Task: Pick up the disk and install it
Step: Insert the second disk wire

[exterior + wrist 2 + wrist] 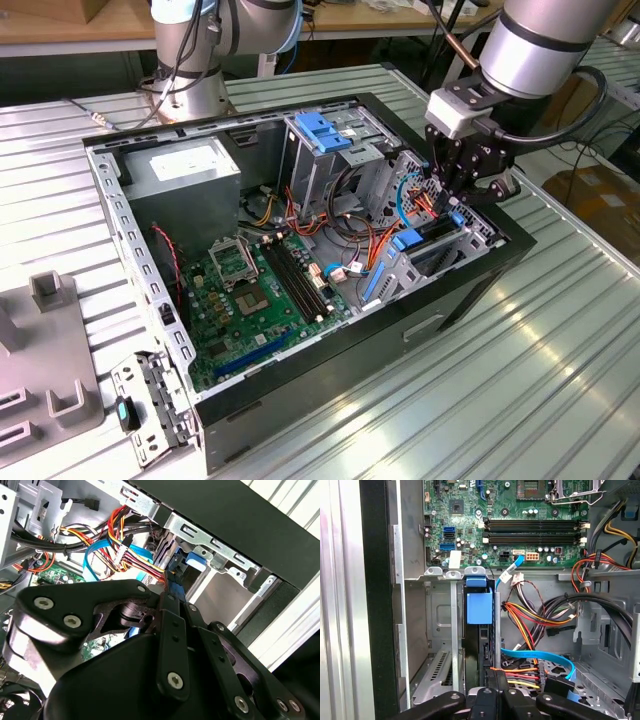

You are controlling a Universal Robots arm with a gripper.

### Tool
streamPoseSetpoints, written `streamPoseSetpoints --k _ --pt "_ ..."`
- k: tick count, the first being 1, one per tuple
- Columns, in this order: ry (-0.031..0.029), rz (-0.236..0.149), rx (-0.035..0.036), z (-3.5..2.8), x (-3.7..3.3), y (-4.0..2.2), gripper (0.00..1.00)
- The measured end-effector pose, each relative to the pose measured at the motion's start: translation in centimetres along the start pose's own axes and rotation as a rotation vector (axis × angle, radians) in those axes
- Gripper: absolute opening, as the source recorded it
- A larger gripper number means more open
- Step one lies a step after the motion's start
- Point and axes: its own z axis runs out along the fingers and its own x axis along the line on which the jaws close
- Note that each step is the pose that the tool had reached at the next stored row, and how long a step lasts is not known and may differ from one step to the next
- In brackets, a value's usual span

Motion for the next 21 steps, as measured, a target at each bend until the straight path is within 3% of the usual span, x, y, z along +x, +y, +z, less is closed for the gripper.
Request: streamPoseSetpoints --k 7,8,9,10,15,21 --pt "-0.0071 0.001 -0.0017 -1.14 -0.04 -0.09 0.11" --pt "-0.0090 0.001 -0.0055 -1.20 -0.04 -0.11 0.11" --pt "-0.0121 0.001 -0.0197 -1.23 -0.04 -0.11 0.11" --pt "-0.0138 0.001 -0.0276 -1.24 -0.04 -0.11 0.11" --pt "-0.0142 0.002 -0.0285 -1.30 -0.03 -0.12 0.11" --pt "-0.0144 0.002 -0.0284 -2.90 -0.12 -0.26 0.11"
